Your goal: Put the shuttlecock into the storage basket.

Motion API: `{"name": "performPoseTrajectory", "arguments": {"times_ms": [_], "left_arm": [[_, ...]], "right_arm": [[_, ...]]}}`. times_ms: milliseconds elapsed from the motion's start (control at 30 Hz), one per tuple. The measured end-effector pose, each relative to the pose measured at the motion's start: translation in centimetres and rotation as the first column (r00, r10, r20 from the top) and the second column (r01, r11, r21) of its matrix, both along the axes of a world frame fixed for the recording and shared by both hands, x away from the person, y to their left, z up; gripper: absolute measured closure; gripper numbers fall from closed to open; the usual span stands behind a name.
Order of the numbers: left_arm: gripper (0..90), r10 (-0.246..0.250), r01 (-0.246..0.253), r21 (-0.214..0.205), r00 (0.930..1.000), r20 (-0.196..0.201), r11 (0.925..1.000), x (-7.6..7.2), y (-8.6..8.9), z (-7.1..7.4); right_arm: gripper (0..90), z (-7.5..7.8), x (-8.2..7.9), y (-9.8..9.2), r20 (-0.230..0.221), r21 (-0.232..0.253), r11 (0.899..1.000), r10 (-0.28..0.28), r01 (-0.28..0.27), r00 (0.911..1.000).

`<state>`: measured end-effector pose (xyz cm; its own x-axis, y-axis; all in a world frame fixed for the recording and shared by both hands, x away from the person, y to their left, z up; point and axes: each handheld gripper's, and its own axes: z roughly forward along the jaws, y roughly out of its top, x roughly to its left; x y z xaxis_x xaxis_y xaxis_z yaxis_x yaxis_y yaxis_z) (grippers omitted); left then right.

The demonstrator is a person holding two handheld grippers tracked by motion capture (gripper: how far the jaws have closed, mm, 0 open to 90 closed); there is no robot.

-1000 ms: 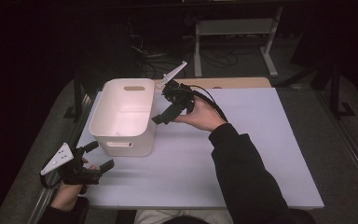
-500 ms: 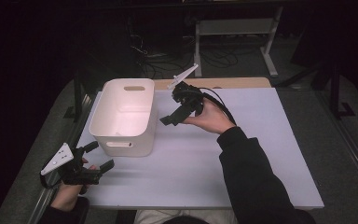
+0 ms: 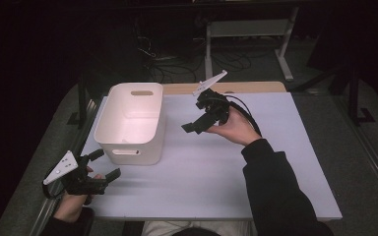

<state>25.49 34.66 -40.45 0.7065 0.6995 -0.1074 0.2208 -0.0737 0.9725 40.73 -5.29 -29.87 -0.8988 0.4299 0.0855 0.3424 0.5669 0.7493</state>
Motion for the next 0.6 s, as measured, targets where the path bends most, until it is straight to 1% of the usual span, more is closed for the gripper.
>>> {"name": "performPoseTrajectory", "arguments": {"times_ms": [233, 367, 500, 600], "left_arm": [[0.0, 0.0, 0.0, 0.002, 1.0, 0.0, 1.0, 0.0, 0.0, 0.0], [0.0, 0.003, -0.003, 0.001, 1.0, -0.001, 1.0, 0.0, 0.0, 0.0], [0.0, 0.003, -0.003, 0.003, 1.0, -0.001, 1.0, 0.0, 0.0, 0.0], [0.0, 0.004, -0.004, 0.003, 1.0, -0.002, 1.0, 0.0, 0.0, 0.0]], "right_arm": [[0.0, -0.4, -0.3, -1.1, 0.002, 0.005, 1.0, -0.011, 0.011, 0.9999], [0.0, -0.6, -0.6, -1.9, 0.003, 0.016, 1.0, -0.022, 0.022, 0.9998], [0.0, -1.0, -0.8, -2.8, -0.001, 0.021, 0.999, -0.04, 0.04, 0.9992], [0.0, -1.3, -0.9, -3.6, -0.005, 0.035, 0.998, -0.054, 0.054, 0.9985]]}}
